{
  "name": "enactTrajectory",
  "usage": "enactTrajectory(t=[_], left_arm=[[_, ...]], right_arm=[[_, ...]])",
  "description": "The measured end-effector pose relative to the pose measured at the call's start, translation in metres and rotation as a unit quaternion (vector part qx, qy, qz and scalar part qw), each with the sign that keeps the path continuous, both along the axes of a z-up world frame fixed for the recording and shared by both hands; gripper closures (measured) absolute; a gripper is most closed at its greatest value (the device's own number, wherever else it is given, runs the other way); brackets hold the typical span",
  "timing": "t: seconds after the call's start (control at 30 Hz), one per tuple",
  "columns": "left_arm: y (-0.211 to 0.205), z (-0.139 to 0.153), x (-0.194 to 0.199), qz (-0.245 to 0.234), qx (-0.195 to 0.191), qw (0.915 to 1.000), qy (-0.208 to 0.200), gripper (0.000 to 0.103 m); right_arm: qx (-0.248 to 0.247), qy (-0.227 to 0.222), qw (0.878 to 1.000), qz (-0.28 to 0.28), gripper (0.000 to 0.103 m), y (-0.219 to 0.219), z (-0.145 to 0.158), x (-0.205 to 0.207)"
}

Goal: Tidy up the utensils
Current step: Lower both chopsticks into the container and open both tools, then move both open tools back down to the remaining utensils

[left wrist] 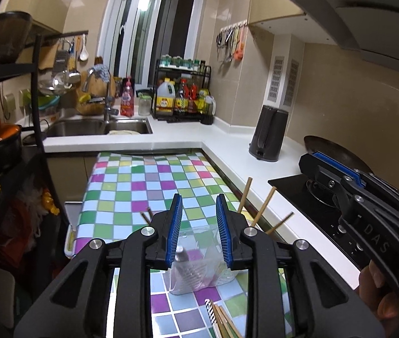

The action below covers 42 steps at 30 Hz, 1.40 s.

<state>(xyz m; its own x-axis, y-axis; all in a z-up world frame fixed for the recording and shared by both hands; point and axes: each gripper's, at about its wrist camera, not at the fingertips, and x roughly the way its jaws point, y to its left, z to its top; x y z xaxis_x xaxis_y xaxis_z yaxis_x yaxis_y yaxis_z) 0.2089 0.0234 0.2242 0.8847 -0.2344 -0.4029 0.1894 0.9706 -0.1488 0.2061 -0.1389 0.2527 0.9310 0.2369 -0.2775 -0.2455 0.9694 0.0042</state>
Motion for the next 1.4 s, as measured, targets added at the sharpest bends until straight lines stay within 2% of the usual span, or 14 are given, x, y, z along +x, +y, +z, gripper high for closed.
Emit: enactTrajectory(t=[0.1,0.27,0.5,0.67,0.8,0.87,0.93,1.03,1.4], left_arm=[[0.003,-0.001,-0.033,0.002,-0.003,0.9999,-0.011,0.078],[0.005,-0.026,-0.084,0.006,-0.001,1.0000,-0.004,0.079],[-0.001,-0.080,-0.134,0.022,0.021,0.9993,0.022,0.083],[-0.008,-0.108,-0.156,0.026,0.027,0.9988,0.032,0.083],[-0.014,-0.134,-0.169,0.028,0.041,0.9983,0.030,0.083],[-0.018,-0.152,-0.170,0.031,0.054,0.9970,0.046,0.083],[-0.019,-0.164,-0.163,0.029,0.047,0.9961,0.069,0.083],[-0.021,-0.173,-0.160,0.031,0.052,0.9950,0.079,0.083],[-0.007,-0.185,-0.151,0.051,0.019,0.9922,0.112,0.083]], right_arm=[[0.005,-0.006,1.000,0.002,0.088,-0.006,0.004,-0.028],[0.001,-0.007,1.000,-0.001,0.088,-0.015,-0.012,-0.082],[0.007,0.025,1.000,-0.011,0.088,-0.026,-0.059,-0.124],[0.015,0.055,0.998,-0.019,0.090,-0.032,-0.108,-0.148],[0.007,0.087,0.996,-0.026,0.090,-0.034,-0.150,-0.160],[0.001,0.107,0.994,-0.027,0.090,-0.033,-0.173,-0.165],[-0.004,0.129,0.991,-0.023,0.090,-0.030,-0.193,-0.166],[-0.007,0.154,0.988,-0.022,0.090,-0.027,-0.218,-0.166],[-0.017,0.190,0.981,-0.014,0.089,-0.024,-0.254,-0.160]])
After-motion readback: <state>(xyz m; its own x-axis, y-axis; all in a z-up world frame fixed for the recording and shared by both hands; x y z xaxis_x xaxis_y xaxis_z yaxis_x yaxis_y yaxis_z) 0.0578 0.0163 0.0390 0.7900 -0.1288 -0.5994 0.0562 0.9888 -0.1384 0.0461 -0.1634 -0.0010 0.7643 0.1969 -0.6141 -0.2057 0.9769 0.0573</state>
